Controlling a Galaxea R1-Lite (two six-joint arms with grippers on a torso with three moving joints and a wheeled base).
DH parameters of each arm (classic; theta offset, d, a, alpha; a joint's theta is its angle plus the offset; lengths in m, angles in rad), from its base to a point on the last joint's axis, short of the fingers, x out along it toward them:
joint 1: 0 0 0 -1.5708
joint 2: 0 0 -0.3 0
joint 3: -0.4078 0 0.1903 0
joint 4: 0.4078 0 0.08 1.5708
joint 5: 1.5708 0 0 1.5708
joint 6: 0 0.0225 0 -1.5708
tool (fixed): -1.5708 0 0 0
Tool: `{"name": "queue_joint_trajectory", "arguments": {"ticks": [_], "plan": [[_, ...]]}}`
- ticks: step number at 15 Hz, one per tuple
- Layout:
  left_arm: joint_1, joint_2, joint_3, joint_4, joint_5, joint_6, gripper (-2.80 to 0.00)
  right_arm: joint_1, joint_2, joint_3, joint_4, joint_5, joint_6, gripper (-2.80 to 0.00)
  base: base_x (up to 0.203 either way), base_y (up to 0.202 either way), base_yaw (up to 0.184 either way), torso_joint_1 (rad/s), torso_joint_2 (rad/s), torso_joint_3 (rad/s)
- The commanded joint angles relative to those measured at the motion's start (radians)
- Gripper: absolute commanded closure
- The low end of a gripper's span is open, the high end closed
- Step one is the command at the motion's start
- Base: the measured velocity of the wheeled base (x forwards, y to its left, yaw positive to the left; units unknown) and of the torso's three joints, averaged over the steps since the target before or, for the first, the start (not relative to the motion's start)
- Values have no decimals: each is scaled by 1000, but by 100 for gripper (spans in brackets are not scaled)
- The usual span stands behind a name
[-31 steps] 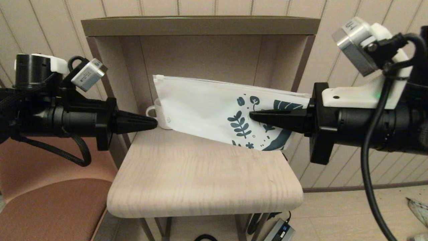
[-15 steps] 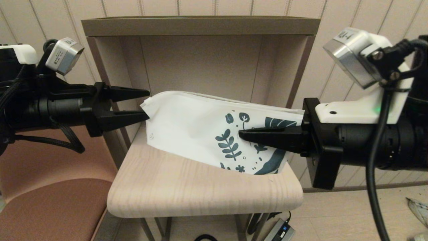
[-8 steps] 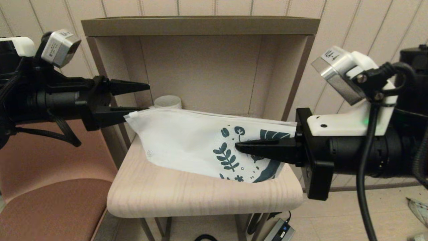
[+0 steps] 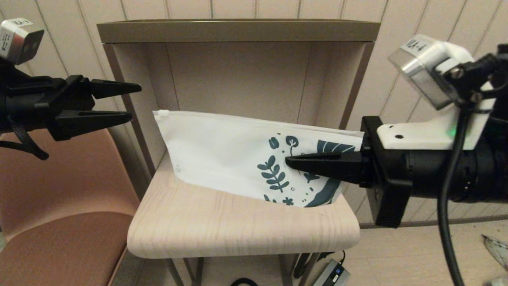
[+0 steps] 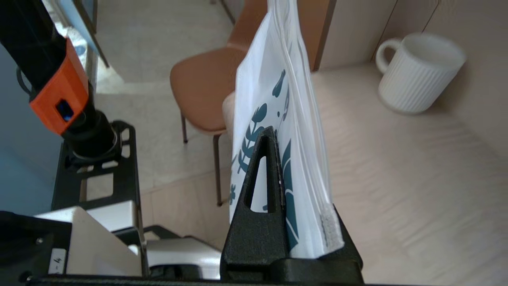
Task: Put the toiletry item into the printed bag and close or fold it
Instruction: Hand it to the other hand
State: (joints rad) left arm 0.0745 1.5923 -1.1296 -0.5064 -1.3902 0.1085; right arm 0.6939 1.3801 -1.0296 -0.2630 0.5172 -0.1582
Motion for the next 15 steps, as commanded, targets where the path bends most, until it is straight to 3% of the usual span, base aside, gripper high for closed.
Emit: {"name": "queue_joint_trajectory", "arguments": {"ticks": [1,4,9,15], "plan": [[5,4,5,1,-38,-1,-280,-1,-14,-12,-1,3,-1,0,0,0,0,0,0,0],[-28,20,17,6,-65,0,-280,4,-7,-24,-4,4,-1,0,0,0,0,0,0,0],[-128,40,28,28,-56,-4,-280,16,22,-48,-5,6,-3,0,0,0,0,0,0,0],[-162,35,34,27,-56,-1,-280,55,119,-91,-6,6,-22,0,0,0,0,0,0,0]]}}
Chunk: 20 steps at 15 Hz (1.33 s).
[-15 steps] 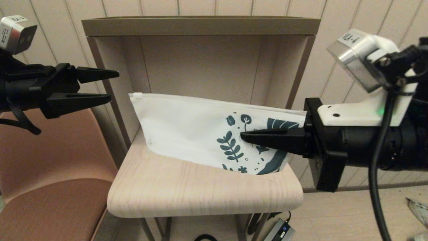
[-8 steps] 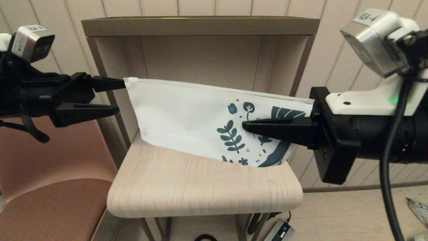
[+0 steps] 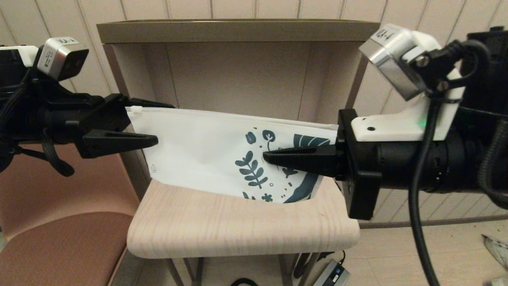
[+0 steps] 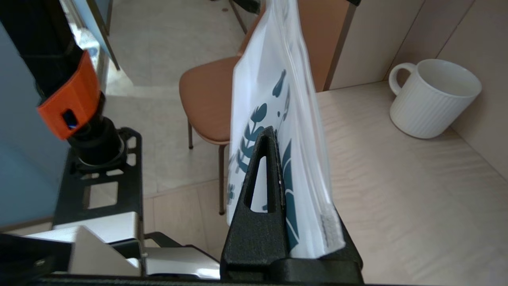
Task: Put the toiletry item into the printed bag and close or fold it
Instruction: Hand it to the other hand
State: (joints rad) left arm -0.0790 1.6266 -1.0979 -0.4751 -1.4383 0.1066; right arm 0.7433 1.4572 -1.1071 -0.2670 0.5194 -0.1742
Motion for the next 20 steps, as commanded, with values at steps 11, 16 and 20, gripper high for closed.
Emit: {"name": "queue_joint_trajectory", "arguments": {"ticks": [11,16,20], "plan": [[-97,27,53,-16,-7,61,-280,-4,81,-74,9,4,-22,0,0,0,0,0,0,0],[-110,103,-65,-14,38,75,-280,-5,69,-51,8,4,-22,0,0,0,0,0,0,0],[-110,97,-91,109,71,76,-280,-5,68,-51,6,2,-22,0,0,0,0,0,0,0]]}}
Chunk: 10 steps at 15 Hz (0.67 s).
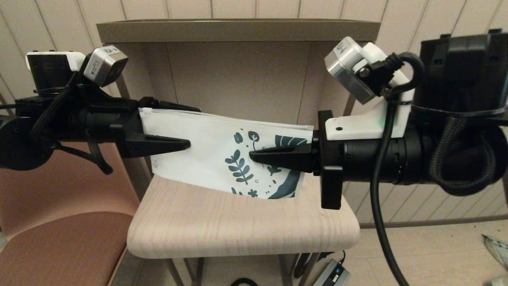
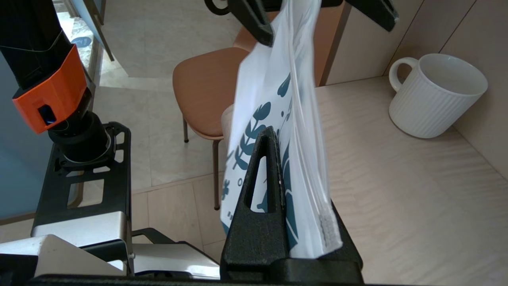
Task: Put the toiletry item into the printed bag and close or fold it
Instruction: Hand it to the other hand
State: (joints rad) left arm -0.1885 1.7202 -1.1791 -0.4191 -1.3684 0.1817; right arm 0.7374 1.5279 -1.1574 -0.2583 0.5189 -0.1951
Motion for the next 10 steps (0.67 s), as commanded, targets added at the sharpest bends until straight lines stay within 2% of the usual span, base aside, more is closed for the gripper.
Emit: {"name": "queue_joint_trajectory", "arguments": {"ticks": [1,10], "plan": [[0,-6,-9,84,20,2,-280,2,-10,1,-1,3,-2,0,0,0,0,0,0,0],[49,-48,-1,91,25,2,-280,2,-12,7,-1,3,-5,0,0,0,0,0,0,0]]}}
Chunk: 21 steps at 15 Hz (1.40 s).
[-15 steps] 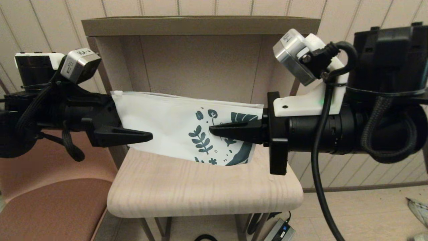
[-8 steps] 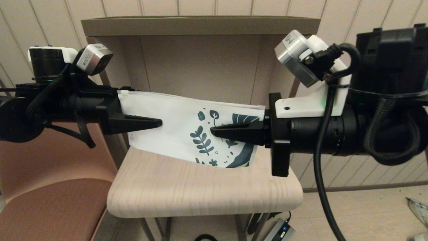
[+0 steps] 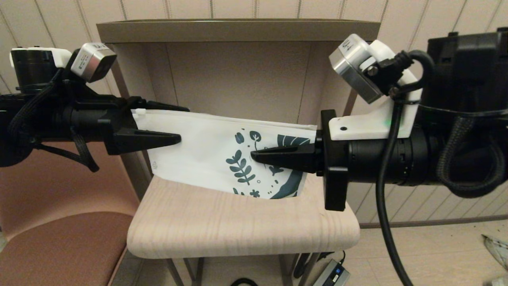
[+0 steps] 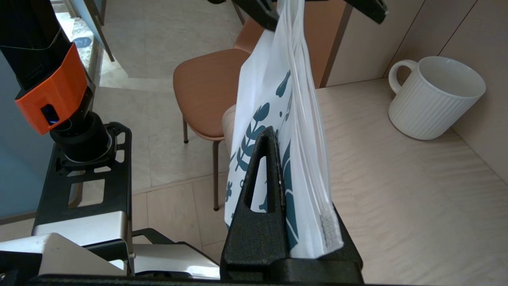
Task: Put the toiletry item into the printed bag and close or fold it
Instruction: Hand it to the other hand
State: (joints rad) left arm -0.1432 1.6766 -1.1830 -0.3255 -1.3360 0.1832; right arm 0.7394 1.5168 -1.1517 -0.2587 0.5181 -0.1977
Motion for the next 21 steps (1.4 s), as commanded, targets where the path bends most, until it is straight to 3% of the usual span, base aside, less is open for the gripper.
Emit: {"name": "queue_joint_trajectory", "arguments": {"ticks": [1,6,8,10,13,17,21], "plan": [[5,-6,8,-3,-8,3,-280,0,-1,1,-1,3,-8,0,0,0,0,0,0,0],[5,3,34,-1,2,78,-280,0,0,1,0,2,-16,0,0,0,0,0,0,0],[-2,5,-14,42,88,79,-280,0,0,3,0,2,-16,0,0,0,0,0,0,0],[-6,3,-51,159,124,111,-280,0,0,4,1,2,-16,0,0,0,0,0,0,0],[-6,4,-71,333,206,330,-280,2,0,15,-1,3,-34,0,0,0,0,0,0,0],[-6,29,-192,662,225,557,-280,9,6,17,-2,5,-34,0,0,0,0,0,0,0],[-5,17,-206,713,153,564,-280,38,5,34,-7,5,-49,0,0,0,0,0,0,0]]}}
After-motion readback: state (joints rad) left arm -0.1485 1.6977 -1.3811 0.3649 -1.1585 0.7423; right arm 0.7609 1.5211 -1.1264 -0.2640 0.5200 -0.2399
